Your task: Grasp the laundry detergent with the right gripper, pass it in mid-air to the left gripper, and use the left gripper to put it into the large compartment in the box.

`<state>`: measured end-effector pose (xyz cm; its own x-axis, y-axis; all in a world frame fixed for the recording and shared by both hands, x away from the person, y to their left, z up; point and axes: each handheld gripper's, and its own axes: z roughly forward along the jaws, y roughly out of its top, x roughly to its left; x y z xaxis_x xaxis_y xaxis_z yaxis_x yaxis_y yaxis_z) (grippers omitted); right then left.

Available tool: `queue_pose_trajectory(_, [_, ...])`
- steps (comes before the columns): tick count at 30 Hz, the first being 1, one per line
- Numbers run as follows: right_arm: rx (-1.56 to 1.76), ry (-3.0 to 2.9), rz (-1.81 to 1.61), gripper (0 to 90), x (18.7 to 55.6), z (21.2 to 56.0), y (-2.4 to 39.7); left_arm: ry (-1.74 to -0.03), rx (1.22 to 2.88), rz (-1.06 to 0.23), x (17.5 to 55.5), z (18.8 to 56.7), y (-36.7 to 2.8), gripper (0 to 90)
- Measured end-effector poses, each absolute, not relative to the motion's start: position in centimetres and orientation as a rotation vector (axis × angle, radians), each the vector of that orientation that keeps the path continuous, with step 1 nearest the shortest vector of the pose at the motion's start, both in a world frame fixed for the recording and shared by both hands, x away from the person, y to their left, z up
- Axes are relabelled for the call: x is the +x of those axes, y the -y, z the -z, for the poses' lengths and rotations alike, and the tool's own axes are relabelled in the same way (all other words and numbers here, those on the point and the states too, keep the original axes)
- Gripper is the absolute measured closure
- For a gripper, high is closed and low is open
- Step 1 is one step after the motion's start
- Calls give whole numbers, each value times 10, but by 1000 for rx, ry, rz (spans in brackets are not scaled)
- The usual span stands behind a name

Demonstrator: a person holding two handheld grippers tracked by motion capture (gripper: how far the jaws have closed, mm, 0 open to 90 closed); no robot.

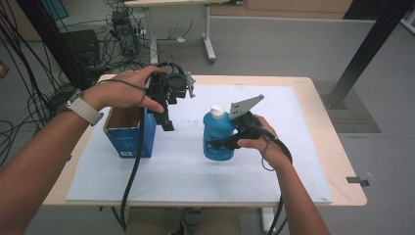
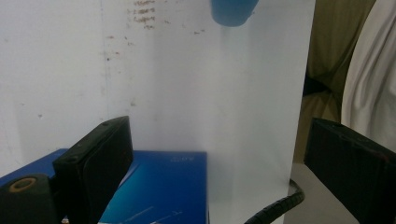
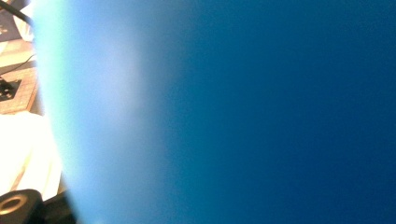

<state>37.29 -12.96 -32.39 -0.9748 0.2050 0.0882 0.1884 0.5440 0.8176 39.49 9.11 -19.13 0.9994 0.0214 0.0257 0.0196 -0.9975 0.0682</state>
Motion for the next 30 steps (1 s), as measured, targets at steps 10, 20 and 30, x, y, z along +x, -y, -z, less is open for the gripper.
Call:
queue_pose_trajectory(10, [287,-2776,-1423,433,376,321,114,-38,3080,-67,388,180,-90,84])
queue_pose_trajectory(20, [216,-2806,-1397,433,377,319,97,-30,3090,-54,383,176,-85,86])
queue_pose_trajectory(30, [191,-2815,-1404,433,377,318,82,-11,3089,-46,382,173,-76,80])
